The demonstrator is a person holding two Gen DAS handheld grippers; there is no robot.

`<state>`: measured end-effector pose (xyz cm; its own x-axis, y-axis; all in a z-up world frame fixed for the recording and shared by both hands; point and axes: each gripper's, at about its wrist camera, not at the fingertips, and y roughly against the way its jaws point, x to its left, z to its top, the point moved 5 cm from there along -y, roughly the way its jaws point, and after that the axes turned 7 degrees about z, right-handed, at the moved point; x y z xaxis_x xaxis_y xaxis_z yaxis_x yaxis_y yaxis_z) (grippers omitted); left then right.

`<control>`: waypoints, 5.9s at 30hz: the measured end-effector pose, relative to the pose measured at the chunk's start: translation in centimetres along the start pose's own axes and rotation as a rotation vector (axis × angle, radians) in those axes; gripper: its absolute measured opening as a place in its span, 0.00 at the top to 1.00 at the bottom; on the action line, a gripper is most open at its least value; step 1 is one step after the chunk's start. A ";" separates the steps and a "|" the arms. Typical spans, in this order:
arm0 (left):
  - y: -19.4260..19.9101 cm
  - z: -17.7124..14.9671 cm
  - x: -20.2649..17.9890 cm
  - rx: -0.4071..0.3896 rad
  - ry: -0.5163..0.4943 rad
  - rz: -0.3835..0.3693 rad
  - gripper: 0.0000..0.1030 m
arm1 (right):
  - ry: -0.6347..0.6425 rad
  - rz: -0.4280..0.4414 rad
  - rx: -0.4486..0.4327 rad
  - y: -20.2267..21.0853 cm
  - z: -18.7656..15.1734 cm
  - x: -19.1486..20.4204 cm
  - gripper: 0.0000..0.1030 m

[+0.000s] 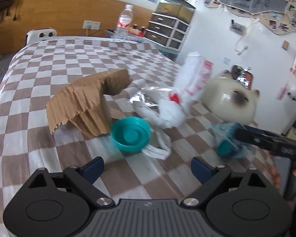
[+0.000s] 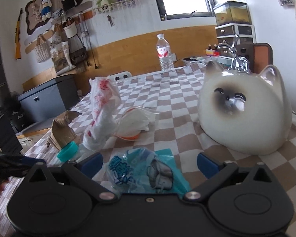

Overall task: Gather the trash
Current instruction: 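Grasp the teal bottle cap with the left tool while the right tool grasps the blue plastic bag, then carry the teal cap and blue plastic bag with both tools over the wastebasket, then open both tools to drop the cap and plastic bag into the wastebasket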

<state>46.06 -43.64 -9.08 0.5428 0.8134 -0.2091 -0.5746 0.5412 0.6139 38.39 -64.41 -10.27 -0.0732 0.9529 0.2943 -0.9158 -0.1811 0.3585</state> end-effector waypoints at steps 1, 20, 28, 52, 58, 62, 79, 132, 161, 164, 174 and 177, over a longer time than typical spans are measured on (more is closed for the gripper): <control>-0.2 0.2 0.1 -0.012 0.001 0.009 0.10 | 0.002 0.006 -0.004 0.1 0.0 0.1 0.00; -3.1 2.1 0.0 -0.082 -0.009 0.112 0.13 | 0.182 -0.019 0.065 -0.1 -0.9 2.6 0.28; -3.8 2.6 -0.1 -0.082 -0.021 0.158 0.21 | 0.221 -0.034 0.104 -0.5 -1.3 3.0 0.28; -1.8 0.8 -3.1 -0.114 -0.230 0.260 0.51 | 0.036 -0.040 -0.004 1.5 -0.5 0.2 0.50; 1.0 -0.3 -3.7 -0.144 -0.255 0.245 0.51 | 0.038 -0.096 -0.054 2.2 -0.4 0.2 0.50; 3.3 -0.6 -4.1 -0.181 -0.250 0.230 0.51 | 0.059 -0.141 -0.097 2.9 -0.4 0.7 0.51; 12.0 -4.0 -5.2 -0.307 -0.192 0.215 0.51 | 0.120 -0.138 -0.181 8.5 -3.4 9.1 0.51; 28.1 -20.4 28.8 -0.342 0.313 0.444 0.51 | 0.186 0.049 0.005 -2.6 -14.4 44.5 0.50; 6.1 -34.0 43.4 0.115 0.676 0.423 0.51 | -0.143 -0.044 0.514 -28.8 -36.4 37.6 0.50; 3.0 -33.9 43.5 0.142 0.690 0.403 0.51 | -0.202 -0.061 0.525 -30.3 -37.6 36.3 0.50; -3.6 -39.0 43.5 0.340 0.675 0.370 0.51 | -0.286 -0.056 0.554 -34.3 -40.6 33.1 0.49; -4.3 -40.3 43.3 0.384 0.652 0.364 0.51 | -0.357 -0.036 0.571 -34.8 -41.4 32.2 0.49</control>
<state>47.34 -2.15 -51.48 -0.1668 0.9473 -0.2734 -0.3332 0.2069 0.9199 51.50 -17.35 -49.92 0.1785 0.8394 0.5134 -0.5554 -0.3448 0.7567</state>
